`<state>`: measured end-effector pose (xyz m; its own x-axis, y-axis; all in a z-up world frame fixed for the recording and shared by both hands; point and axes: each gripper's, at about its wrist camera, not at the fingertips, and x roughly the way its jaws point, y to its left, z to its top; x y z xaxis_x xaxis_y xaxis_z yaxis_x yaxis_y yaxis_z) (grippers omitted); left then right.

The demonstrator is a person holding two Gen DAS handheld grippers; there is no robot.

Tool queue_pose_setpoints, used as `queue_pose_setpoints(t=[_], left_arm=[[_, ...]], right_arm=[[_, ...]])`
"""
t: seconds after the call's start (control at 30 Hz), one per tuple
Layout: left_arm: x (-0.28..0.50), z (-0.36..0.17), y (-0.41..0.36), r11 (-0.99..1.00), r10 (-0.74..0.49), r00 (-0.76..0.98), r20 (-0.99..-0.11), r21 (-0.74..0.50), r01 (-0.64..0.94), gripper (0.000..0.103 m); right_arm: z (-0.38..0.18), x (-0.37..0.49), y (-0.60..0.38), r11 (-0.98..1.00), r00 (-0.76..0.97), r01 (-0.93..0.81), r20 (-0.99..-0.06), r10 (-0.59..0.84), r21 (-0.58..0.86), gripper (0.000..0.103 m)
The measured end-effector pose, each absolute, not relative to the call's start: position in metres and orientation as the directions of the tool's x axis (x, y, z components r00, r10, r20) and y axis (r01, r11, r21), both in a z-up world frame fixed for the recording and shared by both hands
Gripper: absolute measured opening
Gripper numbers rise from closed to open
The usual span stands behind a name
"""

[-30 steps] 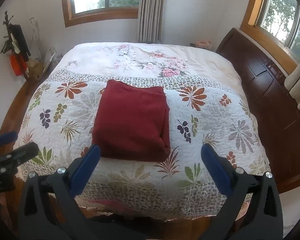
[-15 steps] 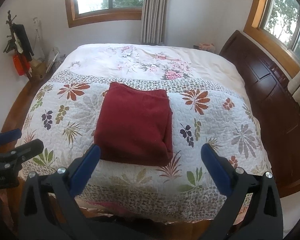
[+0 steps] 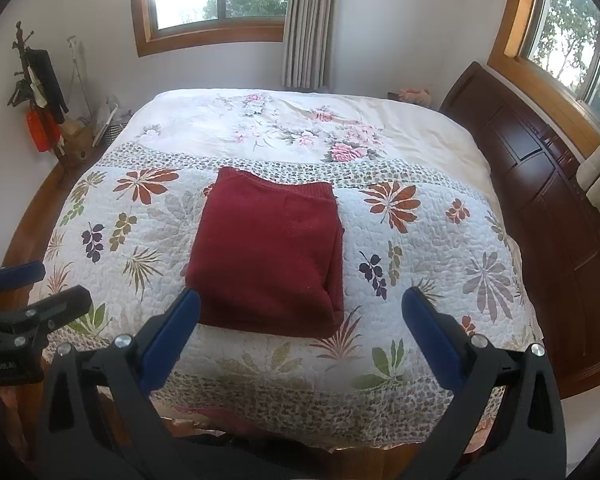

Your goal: Fold small clothes

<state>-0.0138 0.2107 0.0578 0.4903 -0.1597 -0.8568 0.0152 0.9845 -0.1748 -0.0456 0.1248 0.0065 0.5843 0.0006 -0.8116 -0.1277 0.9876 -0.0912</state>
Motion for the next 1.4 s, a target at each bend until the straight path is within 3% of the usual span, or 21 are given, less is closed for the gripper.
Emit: queue_pose_setpoints(t=[1.4], left_arm=[[-0.012,0.057,0.192,0.987,-0.158,0.472,-0.867,-0.155,0.046,0.099]], right_arm=[[0.000,-0.046,0.109,0.990,0.568,-0.111,-0.823,-0.006,-0.084,0.100]])
